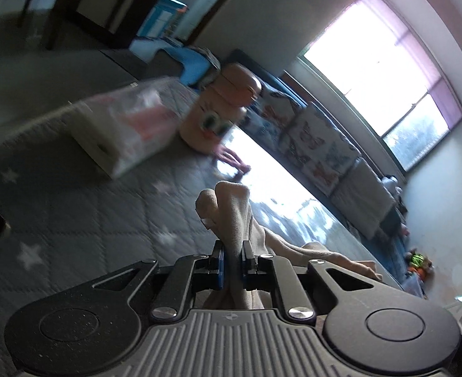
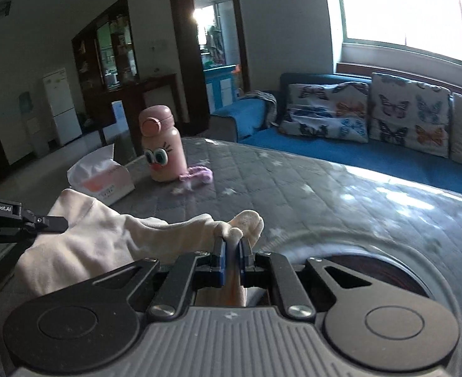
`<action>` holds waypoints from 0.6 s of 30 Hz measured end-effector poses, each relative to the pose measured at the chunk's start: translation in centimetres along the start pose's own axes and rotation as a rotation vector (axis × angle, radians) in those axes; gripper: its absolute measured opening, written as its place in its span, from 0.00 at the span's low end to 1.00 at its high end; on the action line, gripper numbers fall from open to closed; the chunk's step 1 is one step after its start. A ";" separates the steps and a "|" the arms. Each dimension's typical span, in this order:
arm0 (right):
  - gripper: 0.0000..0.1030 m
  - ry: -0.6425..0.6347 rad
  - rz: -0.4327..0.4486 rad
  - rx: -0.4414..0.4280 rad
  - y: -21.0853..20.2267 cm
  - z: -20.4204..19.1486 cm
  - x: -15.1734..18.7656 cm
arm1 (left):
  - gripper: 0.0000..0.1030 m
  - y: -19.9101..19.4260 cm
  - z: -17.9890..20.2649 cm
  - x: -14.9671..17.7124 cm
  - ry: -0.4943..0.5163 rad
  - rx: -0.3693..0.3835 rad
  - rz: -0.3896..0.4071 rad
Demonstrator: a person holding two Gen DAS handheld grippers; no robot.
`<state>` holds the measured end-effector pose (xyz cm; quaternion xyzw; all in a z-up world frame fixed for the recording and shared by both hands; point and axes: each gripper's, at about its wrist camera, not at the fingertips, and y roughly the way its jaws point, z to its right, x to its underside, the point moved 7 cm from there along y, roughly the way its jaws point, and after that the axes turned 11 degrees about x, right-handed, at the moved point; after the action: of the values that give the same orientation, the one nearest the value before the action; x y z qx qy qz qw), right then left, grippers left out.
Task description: Fold clothes
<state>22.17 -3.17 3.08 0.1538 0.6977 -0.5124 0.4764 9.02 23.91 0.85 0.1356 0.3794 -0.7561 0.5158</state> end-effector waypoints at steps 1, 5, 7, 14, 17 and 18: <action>0.07 -0.002 0.002 -0.007 0.5 -0.3 -0.2 | 0.11 -0.1 -0.3 -0.3 -0.002 -0.008 0.007; 0.07 -0.002 -0.018 -0.014 2.7 -0.8 -0.4 | 0.11 0.1 -1.7 -0.4 -0.017 -0.048 0.008; 0.09 0.003 -0.043 -0.005 3.9 -0.8 -0.1 | 0.11 0.5 -2.7 -0.1 -0.027 -0.079 -0.007; 0.14 -0.017 -0.076 0.009 5.2 -0.7 1.0 | 0.18 0.5 -4.7 0.3 -0.011 -0.145 -0.026; 0.21 -0.055 -0.086 -0.030 4.5 -2.0 1.3 | 0.22 0.1 -4.1 -0.2 0.033 -0.156 -0.008; 0.26 -0.064 -0.092 -0.045 4.3 -2.5 1.6 | 0.22 0.1 -3.7 -0.2 0.049 -0.154 -0.005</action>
<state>23.19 0.39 -0.63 0.0942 0.6998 -0.5227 0.4778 8.52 26.68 -1.56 0.1129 0.4492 -0.7223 0.5136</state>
